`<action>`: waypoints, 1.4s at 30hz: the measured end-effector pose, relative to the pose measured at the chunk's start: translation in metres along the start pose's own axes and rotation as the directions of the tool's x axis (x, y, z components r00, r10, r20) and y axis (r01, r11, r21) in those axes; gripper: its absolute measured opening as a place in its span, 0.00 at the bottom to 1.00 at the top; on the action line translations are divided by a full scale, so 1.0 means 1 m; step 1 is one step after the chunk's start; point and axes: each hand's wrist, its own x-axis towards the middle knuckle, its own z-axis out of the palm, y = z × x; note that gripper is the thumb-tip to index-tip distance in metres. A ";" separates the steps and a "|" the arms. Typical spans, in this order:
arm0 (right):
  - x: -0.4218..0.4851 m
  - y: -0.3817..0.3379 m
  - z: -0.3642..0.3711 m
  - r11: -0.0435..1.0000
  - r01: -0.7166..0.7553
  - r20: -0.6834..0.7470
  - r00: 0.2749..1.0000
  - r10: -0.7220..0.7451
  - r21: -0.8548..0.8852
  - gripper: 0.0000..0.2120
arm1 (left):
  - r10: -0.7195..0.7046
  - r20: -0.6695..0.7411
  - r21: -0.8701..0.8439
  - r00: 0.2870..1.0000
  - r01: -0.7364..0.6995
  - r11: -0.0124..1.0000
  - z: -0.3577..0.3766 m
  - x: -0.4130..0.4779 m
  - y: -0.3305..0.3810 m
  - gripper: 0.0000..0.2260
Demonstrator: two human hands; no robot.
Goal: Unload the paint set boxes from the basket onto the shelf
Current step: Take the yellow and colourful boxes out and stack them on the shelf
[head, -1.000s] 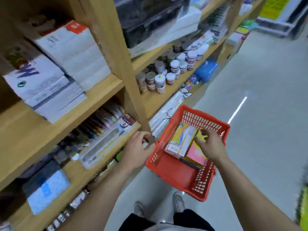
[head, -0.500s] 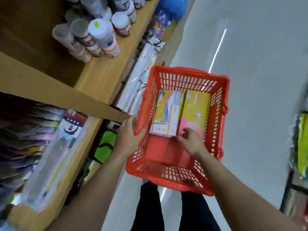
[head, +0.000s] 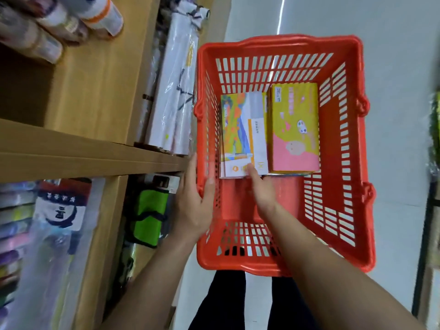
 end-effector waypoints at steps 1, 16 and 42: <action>0.003 0.002 0.003 0.999 -0.013 -0.007 1.000 0.013 0.032 0.30 | 0.009 -0.001 -0.010 1.000 -0.009 1.000 0.000 0.000 -0.001 0.27; 0.004 0.016 0.007 0.997 0.079 0.018 0.997 -0.079 -0.016 0.23 | 0.019 0.013 -0.044 1.000 -0.019 0.999 0.003 -0.002 -0.011 0.29; -0.010 -0.060 0.017 0.981 0.125 -0.019 0.991 -0.129 -0.149 0.36 | -0.008 0.036 -0.087 0.999 0.011 0.996 0.002 -0.002 -0.009 0.30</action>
